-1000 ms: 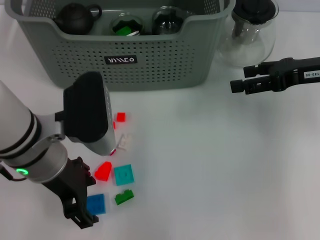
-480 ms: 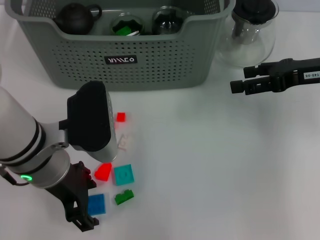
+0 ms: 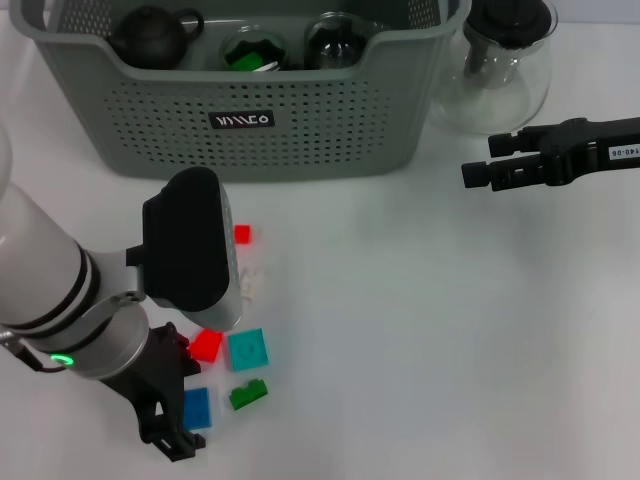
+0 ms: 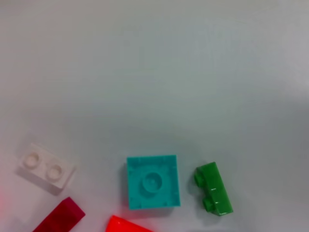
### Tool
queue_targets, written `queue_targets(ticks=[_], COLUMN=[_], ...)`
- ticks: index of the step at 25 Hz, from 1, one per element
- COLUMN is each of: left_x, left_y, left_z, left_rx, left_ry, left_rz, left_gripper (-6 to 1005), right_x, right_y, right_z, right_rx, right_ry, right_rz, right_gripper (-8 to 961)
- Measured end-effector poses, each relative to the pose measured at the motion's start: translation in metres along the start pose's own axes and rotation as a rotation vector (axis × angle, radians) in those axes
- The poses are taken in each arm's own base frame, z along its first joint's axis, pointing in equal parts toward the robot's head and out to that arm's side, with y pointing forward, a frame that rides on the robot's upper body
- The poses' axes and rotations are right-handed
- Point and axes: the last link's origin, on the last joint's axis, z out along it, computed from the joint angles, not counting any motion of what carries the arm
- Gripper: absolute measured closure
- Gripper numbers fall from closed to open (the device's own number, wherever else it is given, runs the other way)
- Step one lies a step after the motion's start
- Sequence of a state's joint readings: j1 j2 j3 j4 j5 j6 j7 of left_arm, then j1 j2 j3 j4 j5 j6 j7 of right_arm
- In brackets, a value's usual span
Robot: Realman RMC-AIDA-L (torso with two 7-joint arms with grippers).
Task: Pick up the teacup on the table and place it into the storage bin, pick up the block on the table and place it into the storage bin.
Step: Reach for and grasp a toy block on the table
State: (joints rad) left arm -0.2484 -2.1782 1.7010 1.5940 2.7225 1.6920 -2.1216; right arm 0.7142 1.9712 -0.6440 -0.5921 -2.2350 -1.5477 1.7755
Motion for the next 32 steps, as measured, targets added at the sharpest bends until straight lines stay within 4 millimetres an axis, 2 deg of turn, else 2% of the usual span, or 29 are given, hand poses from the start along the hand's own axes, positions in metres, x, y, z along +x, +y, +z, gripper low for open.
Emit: queue_targets(ticks=[8,14,19,32], left_x=[0.0016,0.0016,0.001,0.0049], left_y=[-0.0008,-0.0017,-0.0024,-0.0009], left_z=[-0.0002,-0.0003,-0.0002,-0.0098], left_rx=[0.011,0.018,0.025,0.041], left_ry=[0.002,0.002,-0.006,-0.008], left_rz=[0.01,0.01,0.012,0.031], left_gripper=[197,392,497,490], right_x=[0.0011,0.0011,0.001,0.0009], right_y=[-0.0008,-0.0008,-0.0009,-0.0017], right_z=[-0.0016,-0.0016,-0.0017,-0.0031], right_rx=[0.004,0.004,0.004,0.008], right_ry=[-0.01,-0.01,-0.011,-0.016], right_rz=[0.002,0.002,0.003,0.006], right_gripper=[11,11,12,12])
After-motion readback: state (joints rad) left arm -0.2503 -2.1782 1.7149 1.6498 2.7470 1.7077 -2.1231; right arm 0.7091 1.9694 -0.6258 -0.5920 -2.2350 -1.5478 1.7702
